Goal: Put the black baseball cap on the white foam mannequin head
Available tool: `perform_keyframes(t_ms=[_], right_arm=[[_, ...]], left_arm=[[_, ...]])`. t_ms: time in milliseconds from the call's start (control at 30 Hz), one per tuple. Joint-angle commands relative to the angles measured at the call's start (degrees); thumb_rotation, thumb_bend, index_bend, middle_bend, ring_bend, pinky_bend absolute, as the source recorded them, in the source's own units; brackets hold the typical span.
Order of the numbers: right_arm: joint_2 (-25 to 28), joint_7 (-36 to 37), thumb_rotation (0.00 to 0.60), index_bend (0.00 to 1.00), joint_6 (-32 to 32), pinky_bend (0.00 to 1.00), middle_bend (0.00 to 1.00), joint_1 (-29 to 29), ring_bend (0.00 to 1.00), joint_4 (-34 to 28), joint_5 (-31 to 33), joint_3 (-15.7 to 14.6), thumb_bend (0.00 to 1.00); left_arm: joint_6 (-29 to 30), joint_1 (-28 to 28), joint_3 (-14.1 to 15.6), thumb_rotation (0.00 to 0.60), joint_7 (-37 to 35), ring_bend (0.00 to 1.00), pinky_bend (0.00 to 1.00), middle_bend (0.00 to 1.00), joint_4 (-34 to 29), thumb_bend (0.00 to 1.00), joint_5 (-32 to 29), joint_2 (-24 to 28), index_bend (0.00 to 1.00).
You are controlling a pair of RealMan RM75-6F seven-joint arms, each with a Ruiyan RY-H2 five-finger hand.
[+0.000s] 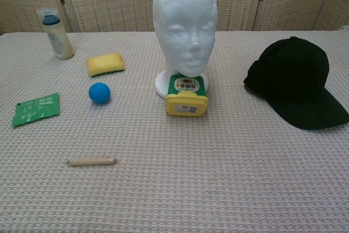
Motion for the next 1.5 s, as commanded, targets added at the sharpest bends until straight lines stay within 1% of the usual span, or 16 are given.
perform_keyframes(t_ms=[33, 167, 233, 267, 467, 500, 567, 667, 700, 800, 1000, 1133, 1267, 1500], right_arm=[[-0.01, 0.13, 0.600, 0.00, 0.27, 0.00, 0.00, -0.06, 0.00, 0.18, -0.77, -0.43, 0.20], [-0.42, -0.95, 0.600, 0.00, -0.25, 0.00, 0.00, 0.15, 0.00, 0.29, -2.18, -1.39, 0.20], [-1.98, -1.85, 0.600, 0.00, 0.66, 0.00, 0.00, 0.44, 0.00, 2.37, -4.33, -1.69, 0.20], [-3.30, -2.44, 0.600, 0.00, 1.28, 0.00, 0.00, 0.52, 0.00, 4.35, -5.49, -1.88, 0.20], [-12.40, -8.83, 0.600, 0.00, 2.81, 0.00, 0.00, 1.39, 0.00, 23.15, -13.19, -5.08, 0.20], [-13.27, -9.09, 0.600, 0.00, 3.43, 0.00, 0.00, 1.42, 0.00, 24.77, -13.83, -5.17, 0.20], [-16.83, -10.27, 0.600, 0.02, 7.37, 0.00, 0.04, 1.95, 0.00, 31.60, -17.51, -5.39, 0.20], [-20.13, -10.59, 0.600, 0.11, 11.88, 0.01, 0.13, 2.77, 0.04, 38.41, -20.91, -5.46, 0.20], [-21.19, -10.91, 0.600, 0.13, 12.94, 0.02, 0.15, 2.93, 0.05, 40.73, -21.67, -5.61, 0.20], [-22.55, -12.26, 0.600, 0.15, 13.42, 0.05, 0.17, 3.39, 0.07, 45.07, -22.91, -6.43, 0.20], [-24.49, -14.99, 0.600, 0.21, 11.80, 0.14, 0.21, 5.22, 0.12, 51.80, -23.86, -7.41, 0.21], [-27.15, -13.01, 0.600, 0.21, 10.67, 0.15, 0.22, 5.89, 0.13, 55.58, -22.07, -6.84, 0.21], [-31.22, -8.73, 0.600, 0.21, 11.26, 0.17, 0.22, 6.24, 0.13, 61.32, -20.29, -6.20, 0.21], [-40.88, 2.75, 0.600, 0.22, 12.73, 0.27, 0.25, 6.48, 0.16, 75.70, -15.88, -4.25, 0.22]], left_arm=[[0.12, 0.06, 0.08, 0.600, 0.03, 0.00, 0.17, 0.00, -0.16, 0.20, 0.01, 0.04, 0.01], [1.16, 0.16, 0.19, 0.600, -1.68, 0.00, 0.17, 0.00, -0.27, 0.20, 1.44, 0.35, 0.01], [1.89, 0.26, 0.33, 0.600, -3.23, 0.00, 0.17, 0.00, -0.29, 0.20, 2.57, 0.79, 0.01], [2.33, 0.39, 0.39, 0.600, -3.91, 0.00, 0.17, 0.00, -0.18, 0.20, 3.01, 0.95, 0.01], [4.36, 1.25, 0.76, 0.600, -6.80, 0.00, 0.17, 0.00, -0.34, 0.20, 4.52, 2.02, 0.01], [4.54, 1.33, 0.79, 0.600, -7.01, 0.00, 0.17, 0.00, -0.37, 0.20, 4.64, 2.10, 0.01], [5.82, 1.83, 0.89, 0.600, -8.24, 0.00, 0.17, 0.00, -0.63, 0.20, 5.43, 2.56, 0.01], [7.13, 2.44, 1.08, 0.600, -9.22, 0.00, 0.17, 0.00, -0.69, 0.20, 6.17, 2.96, 0.01], [7.50, 2.66, 1.17, 0.600, -9.55, 0.00, 0.17, 0.00, -0.65, 0.20, 6.38, 3.09, 0.01], [7.99, 3.01, 1.21, 0.600, -10.49, 0.00, 0.17, 0.00, -0.67, 0.20, 6.41, 3.48, 0.01], [10.53, 4.15, 1.14, 0.600, -12.09, 0.00, 0.17, 0.00, -1.30, 0.20, 7.34, 4.07, 0.01], [10.92, 4.47, 1.37, 0.600, -12.87, 0.00, 0.17, 0.00, -1.13, 0.20, 7.81, 4.38, 0.01], [10.47, 4.42, 1.25, 0.600, -13.84, 0.00, 0.17, 0.00, -1.07, 0.20, 7.33, 4.77, 0.01], [9.97, 4.28, 1.43, 0.600, -14.47, 0.00, 0.17, 0.00, -0.95, 0.20, 7.68, 5.11, 0.01]])
